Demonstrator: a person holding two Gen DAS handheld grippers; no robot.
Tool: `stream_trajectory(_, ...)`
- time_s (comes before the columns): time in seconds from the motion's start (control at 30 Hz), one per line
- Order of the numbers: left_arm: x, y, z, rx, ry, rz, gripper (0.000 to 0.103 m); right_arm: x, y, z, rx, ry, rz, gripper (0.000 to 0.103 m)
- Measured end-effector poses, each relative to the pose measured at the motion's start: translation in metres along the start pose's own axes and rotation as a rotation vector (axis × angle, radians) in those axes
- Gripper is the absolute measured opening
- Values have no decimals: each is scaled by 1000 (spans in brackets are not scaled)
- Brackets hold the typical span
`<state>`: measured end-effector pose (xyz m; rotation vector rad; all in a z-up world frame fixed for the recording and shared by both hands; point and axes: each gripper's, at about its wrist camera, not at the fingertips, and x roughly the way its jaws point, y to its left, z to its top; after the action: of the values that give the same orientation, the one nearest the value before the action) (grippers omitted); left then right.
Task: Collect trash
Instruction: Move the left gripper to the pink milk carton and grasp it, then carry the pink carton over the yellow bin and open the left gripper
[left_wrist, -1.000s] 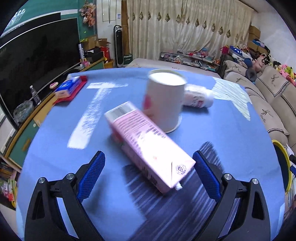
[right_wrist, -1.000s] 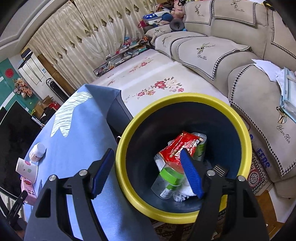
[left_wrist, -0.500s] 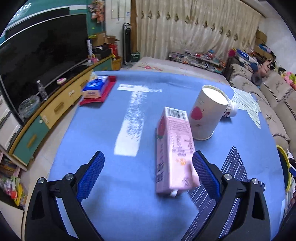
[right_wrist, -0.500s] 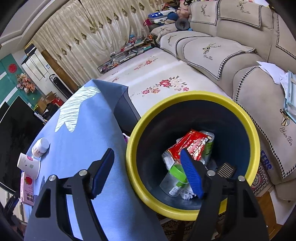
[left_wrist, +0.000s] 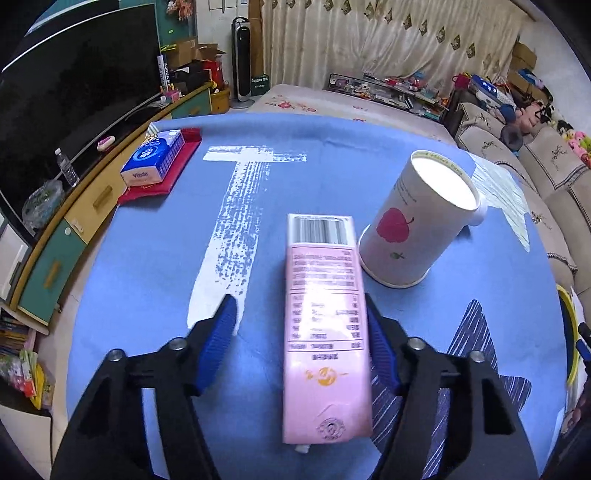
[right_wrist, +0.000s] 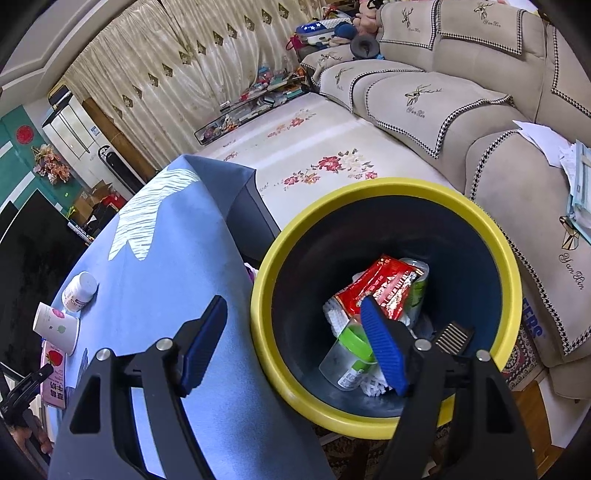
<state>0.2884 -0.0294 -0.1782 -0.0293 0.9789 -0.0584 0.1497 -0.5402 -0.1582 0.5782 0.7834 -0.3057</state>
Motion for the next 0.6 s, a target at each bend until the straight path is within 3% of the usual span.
stream_trajectory(0.07, 2, -1, 0, 11, 6, 2, 58, 0, 0, 0, 1, 0, 1, 71)
stream_trajectory(0.17, 4, -5, 0, 27, 22, -19, 38, -1, -1, 0, 3, -2, 2, 71)
stream_trajectory(0.43, -33, -15, -20, 83, -9, -87, 37, -6, -7, 1, 18, -14, 0, 71)
stream_trajectory(0.6, -76, -48, -38, 183, -63, -148, 37, -10, -13, 2, 26, -23, -2, 71)
